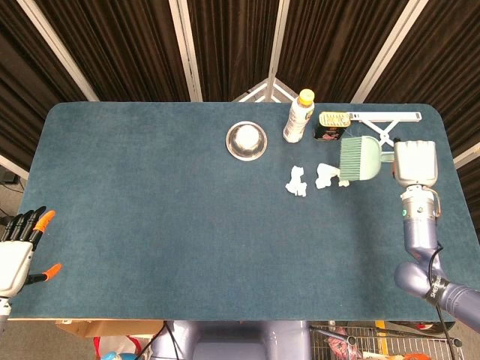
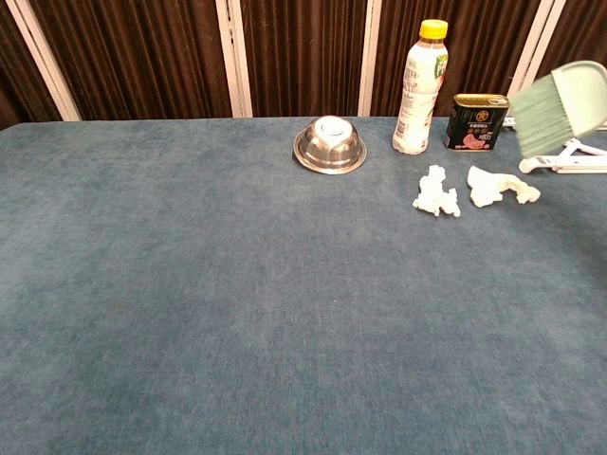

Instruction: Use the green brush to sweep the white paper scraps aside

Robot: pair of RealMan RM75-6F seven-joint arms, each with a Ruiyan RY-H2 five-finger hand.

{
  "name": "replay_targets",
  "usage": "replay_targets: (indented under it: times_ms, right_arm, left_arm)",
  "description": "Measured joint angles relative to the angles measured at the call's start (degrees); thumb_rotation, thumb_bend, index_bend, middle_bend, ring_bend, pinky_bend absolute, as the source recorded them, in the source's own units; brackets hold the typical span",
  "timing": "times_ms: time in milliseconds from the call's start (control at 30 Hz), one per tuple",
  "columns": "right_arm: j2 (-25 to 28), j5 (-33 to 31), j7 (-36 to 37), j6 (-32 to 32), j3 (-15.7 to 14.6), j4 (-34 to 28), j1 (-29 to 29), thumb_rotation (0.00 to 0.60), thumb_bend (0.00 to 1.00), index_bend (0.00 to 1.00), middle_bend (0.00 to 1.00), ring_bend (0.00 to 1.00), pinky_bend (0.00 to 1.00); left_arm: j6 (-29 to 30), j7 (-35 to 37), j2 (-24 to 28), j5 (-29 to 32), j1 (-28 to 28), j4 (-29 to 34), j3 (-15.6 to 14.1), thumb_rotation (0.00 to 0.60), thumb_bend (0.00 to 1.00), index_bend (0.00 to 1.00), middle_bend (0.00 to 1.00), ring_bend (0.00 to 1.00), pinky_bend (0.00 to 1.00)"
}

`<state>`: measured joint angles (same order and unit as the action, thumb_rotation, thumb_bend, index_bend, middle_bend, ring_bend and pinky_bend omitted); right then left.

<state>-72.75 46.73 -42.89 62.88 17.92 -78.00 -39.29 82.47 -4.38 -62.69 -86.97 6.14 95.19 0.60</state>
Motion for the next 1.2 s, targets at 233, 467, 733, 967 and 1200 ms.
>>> replay_targets:
  times_ms: [233, 467, 733, 967, 1200]
  right_arm:
    - [0.22, 1.52, -1.66, 1.01, 0.63, -8.66, -2.36, 0.6, 0.56, 0.85, 0.97, 1.0, 0.95]
    - [-6.29, -1.3, -5.69, 1.59, 0.22, -8.77, -5.98, 0.6, 0.56, 0.85, 0.97, 1.0, 0.95]
    - [-13.02, -4.59, -7.46, -0.35, -0.71, -1.41, -9.34, 0.6, 0.56, 0.85, 0.97, 1.0, 0.95]
    - [-16.8, -6.67, -7.48, -2.85, -2.15, 5.75, -10.41, 0.6, 0.56, 0.85, 0.97, 1.0, 0.95]
    - [-17.78, -7.73, -7.8, -4.19, -4.08, 12.14, -9.94, 0.6, 0.56, 0.85, 0.97, 1.0, 0.95]
  left_arm:
    - [-0.64, -0.22, -0.08, -0.55, 0.47, 0.22, -0.22, 0.6, 0.0, 0.0, 0.0, 0.0, 0.02]
    - [-1.05, 0.76, 0.16, -0.08, 0.56, 0.07, -0.2, 0.6, 0.0, 0.0, 0.0, 0.0, 0.02]
    - [-1.59, 1.61, 0.44, 0.99, 0.58, -0.13, -0.1, 0.6, 0.0, 0.0, 0.0, 0.0, 0.02]
    - [-2.39, 2.22, 0.68, 1.97, 0.76, -0.32, 0.09, 0.6, 0.0, 0.0, 0.0, 0.0, 0.02]
    - [-2.27, 2.31, 0.83, 2.37, 0.54, -0.18, 0.08, 0.6, 0.0, 0.0, 0.0, 0.0, 0.02]
